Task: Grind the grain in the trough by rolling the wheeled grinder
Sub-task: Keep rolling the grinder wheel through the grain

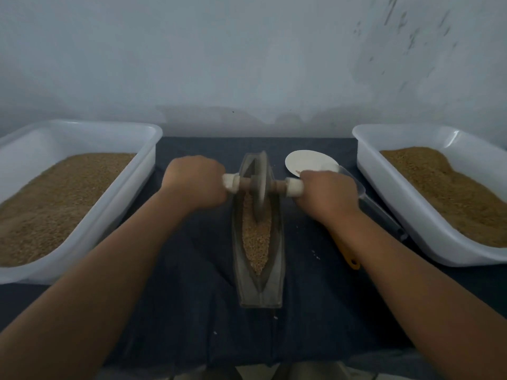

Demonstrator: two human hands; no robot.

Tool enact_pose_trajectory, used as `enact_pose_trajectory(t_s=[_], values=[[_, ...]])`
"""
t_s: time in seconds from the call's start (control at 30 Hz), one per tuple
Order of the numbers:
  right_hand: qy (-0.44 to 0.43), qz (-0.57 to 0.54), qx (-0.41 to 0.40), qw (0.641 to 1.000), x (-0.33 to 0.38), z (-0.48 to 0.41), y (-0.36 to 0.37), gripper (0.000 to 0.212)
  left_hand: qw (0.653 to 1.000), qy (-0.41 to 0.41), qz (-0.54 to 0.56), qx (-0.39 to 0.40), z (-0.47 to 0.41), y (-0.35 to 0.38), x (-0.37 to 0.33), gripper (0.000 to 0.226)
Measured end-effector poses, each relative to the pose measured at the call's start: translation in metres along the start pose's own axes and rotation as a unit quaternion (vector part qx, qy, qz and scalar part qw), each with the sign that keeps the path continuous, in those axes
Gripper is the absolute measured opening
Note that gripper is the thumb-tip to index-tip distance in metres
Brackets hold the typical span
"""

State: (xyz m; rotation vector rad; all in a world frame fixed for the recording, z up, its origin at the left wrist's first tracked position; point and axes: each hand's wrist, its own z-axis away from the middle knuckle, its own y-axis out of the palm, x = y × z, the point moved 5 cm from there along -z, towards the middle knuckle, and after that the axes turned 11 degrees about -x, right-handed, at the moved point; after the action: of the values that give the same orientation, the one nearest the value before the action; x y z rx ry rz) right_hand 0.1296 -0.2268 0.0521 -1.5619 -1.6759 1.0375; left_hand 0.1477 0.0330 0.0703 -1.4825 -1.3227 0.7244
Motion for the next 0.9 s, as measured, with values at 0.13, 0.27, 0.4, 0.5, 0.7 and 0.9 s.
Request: enact_pose_trajectory(t_s=[0.13,0.27,0.4,0.5,0.7,0.9], values=[[-0.004,-0.021,0.009,1.000,0.001,-0.012,0.000,0.041,1.000,-0.013,0.014,0.011,-0.009,0.005,0.000,0.027],[-0.088,0.006,0.024,0.996,-0.003,0.020,-0.012,0.032,0.996,0.004,0.056,0.071,0.042,0.005,-0.001,0.019],[-0.152,-0.004,0.008,0.988,-0.004,0.047,-0.033,0.032,0.988,0.016,0.103,0.115,0.084,-0.001,-0.002,0.024],[-0.133,0.019,0.003,0.991,-0.003,0.045,-0.029,0.031,0.988,0.030,0.094,0.123,0.073,0.002,-0.001,0.024],[0.006,0.033,-0.017,0.999,0.001,-0.008,-0.004,0.018,1.000,-0.018,0.016,-0.009,-0.005,0.004,0.000,0.026],[-0.030,-0.023,0.071,0.997,-0.011,0.029,-0.007,0.035,0.998,0.049,0.015,0.024,0.027,-0.005,-0.006,0.021]])
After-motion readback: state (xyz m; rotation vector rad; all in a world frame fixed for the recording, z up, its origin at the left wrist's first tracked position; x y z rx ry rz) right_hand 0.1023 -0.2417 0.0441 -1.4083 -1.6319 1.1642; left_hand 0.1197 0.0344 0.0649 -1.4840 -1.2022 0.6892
